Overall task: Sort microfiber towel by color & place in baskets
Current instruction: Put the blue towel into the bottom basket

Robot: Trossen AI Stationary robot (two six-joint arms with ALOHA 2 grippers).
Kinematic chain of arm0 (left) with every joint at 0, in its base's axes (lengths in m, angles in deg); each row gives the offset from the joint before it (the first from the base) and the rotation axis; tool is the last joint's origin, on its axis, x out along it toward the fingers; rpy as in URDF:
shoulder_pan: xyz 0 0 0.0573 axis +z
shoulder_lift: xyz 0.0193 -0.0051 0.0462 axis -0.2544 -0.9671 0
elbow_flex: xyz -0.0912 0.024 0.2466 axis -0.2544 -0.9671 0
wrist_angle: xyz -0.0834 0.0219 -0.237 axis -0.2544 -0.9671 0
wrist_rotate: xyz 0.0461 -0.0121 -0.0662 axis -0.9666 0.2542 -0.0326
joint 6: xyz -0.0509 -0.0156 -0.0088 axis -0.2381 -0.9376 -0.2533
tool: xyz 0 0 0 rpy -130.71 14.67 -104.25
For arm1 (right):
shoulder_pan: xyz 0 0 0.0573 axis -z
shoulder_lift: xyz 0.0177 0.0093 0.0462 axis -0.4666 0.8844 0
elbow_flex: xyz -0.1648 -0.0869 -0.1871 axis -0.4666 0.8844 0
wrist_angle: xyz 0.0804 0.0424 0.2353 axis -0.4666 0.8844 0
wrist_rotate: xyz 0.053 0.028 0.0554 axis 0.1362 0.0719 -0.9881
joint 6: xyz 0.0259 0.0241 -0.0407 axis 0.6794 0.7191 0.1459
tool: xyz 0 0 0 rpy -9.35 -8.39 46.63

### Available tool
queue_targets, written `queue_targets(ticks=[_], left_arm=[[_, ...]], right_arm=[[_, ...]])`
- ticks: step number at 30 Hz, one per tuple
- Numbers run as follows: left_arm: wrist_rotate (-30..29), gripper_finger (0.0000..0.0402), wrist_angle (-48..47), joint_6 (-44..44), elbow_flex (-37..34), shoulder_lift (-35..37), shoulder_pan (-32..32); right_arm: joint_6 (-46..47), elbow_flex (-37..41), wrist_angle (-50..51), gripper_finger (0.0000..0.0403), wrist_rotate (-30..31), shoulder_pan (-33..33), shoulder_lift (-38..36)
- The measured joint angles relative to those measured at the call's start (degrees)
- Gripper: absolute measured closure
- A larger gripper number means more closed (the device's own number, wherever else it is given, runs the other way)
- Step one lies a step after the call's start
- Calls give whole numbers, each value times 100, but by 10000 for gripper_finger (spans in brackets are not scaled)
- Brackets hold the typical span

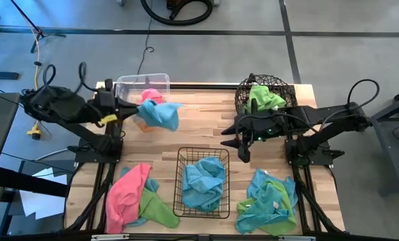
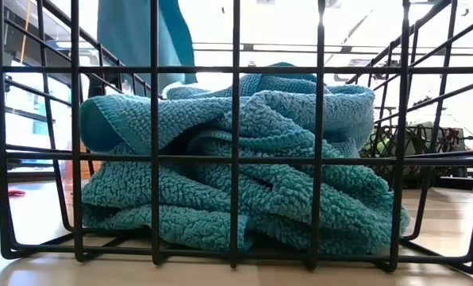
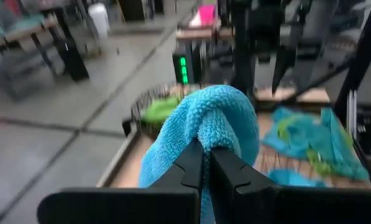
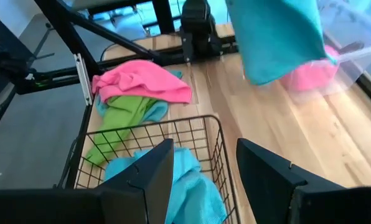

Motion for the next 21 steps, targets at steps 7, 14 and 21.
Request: queue_targets(ticks=[7, 14, 21], left_arm=[[58, 401, 1192, 922, 41, -411, 0], [715, 401, 3050, 1839, 39, -1046, 0], [1357, 401, 4210, 2177, 39, -1478, -2]], right_arm=[[-84, 0, -7, 230, 360, 0, -421], [-128, 0, -8, 230, 742, 1, -855], [-171, -2, -9, 230, 745, 2, -1073]])
